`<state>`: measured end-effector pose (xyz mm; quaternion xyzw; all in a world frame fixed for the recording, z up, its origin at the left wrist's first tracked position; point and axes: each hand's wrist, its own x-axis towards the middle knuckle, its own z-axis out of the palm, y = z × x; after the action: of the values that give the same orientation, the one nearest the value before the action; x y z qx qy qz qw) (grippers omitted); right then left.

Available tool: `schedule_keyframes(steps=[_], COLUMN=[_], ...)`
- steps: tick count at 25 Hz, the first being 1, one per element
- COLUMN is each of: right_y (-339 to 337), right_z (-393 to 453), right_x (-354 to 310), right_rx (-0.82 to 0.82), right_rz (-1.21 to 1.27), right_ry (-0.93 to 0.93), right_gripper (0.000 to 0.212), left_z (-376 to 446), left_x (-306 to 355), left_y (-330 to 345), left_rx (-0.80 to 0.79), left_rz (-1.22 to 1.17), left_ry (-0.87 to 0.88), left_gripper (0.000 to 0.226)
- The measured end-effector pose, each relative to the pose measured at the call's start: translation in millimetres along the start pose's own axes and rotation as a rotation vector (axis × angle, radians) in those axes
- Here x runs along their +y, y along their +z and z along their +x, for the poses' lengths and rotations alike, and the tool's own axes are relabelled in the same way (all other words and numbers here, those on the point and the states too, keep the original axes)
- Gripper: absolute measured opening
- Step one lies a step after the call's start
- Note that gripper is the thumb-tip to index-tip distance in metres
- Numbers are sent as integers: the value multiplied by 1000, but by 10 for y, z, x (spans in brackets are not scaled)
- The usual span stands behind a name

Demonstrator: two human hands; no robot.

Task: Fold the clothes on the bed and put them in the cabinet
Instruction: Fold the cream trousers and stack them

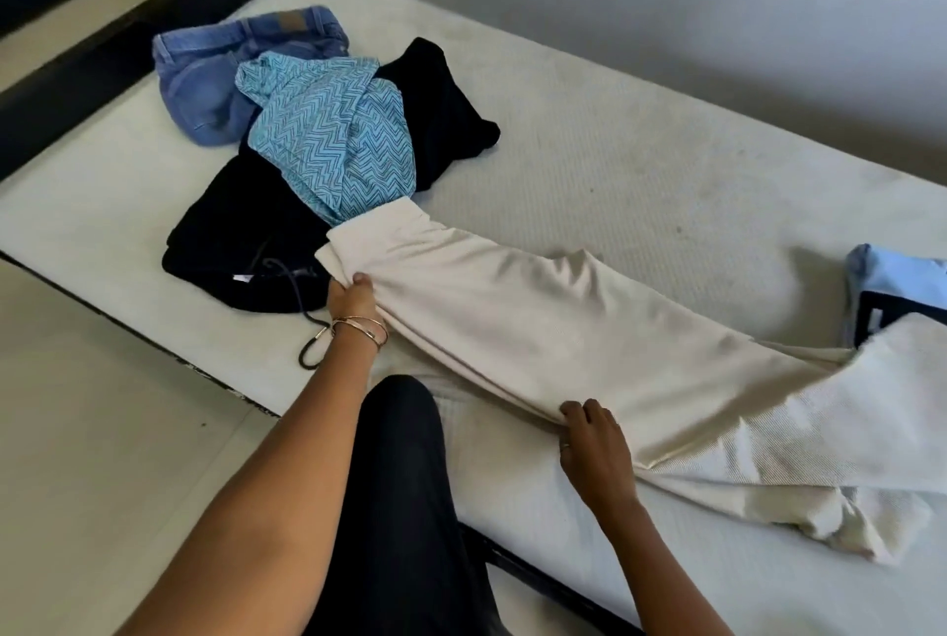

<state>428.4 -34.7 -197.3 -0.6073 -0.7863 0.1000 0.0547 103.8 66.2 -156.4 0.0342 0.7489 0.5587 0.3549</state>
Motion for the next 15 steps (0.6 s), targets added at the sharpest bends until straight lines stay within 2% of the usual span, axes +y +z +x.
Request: schedule_keyframes(steps=[2, 4, 6, 8, 10, 12, 13, 15], right_y=[52, 149, 188, 159, 35, -159, -261, -502], right_z=[-42, -170, -263, -231, -206, -228, -237, -301], right_x=[-124, -196, -245, -270, -167, 63, 210, 533], right_rx=[19, -28, -70, -107, -118, -24, 87, 370], right_rz=[33, 16, 25, 83, 113, 168, 219, 367], right_ry=[-73, -105, -48, -4, 75, 330, 526, 925], right_gripper=[53, 59, 60, 47, 31, 25, 23, 22], left_z=[156, 224, 101, -67, -112, -225, -466, -1275], left_x=[8, -88, -142, -176, -297, -490, -577, -665], left_y=[-118, -310, -436, -453, -397, -189, -54, 298], left_rx=[6, -14, -90, -139, -140, -9, 5, -68], left_rz=[5, 89, 85, 123, 220, 602, 850, 1141], left_ry=[-11, -161, -293, -296, -315, -259, -168, 107], left_gripper=[34, 33, 26, 22, 47, 74, 75, 59])
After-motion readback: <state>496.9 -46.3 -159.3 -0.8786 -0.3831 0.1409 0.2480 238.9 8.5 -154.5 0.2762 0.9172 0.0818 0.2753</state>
